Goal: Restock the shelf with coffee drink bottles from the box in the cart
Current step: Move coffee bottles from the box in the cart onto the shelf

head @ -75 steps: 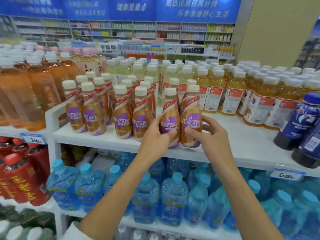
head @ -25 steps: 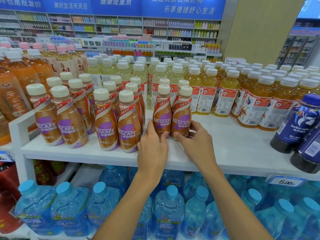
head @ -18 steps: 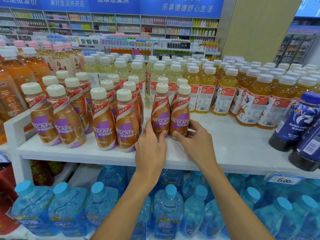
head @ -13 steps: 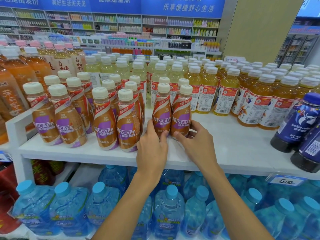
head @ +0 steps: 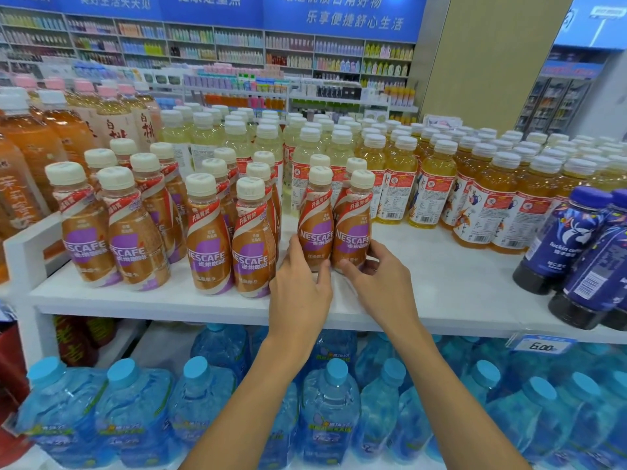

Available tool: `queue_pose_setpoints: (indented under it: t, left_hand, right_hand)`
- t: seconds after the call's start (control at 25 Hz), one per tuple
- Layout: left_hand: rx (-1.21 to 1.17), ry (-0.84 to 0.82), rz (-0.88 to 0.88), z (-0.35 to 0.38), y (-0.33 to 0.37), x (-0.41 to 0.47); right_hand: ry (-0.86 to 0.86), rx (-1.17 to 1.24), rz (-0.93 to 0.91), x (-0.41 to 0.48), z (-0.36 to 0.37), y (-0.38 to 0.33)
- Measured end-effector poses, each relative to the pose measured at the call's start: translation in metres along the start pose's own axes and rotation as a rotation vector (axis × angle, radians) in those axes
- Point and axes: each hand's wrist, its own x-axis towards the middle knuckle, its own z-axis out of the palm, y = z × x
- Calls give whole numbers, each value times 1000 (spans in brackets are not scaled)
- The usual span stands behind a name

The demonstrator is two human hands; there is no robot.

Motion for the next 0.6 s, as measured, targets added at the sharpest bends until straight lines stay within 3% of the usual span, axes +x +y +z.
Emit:
queue_pose_setpoints:
  t: [0.4,0.6]
  left_hand:
    - [-304,-104,12,-44,5,-82]
    - [-341,-130,-110,-69,-9,-144]
  right_hand:
    - [105,-34,71,-92,-31,4]
    - [114,69,126,-153,-51,13]
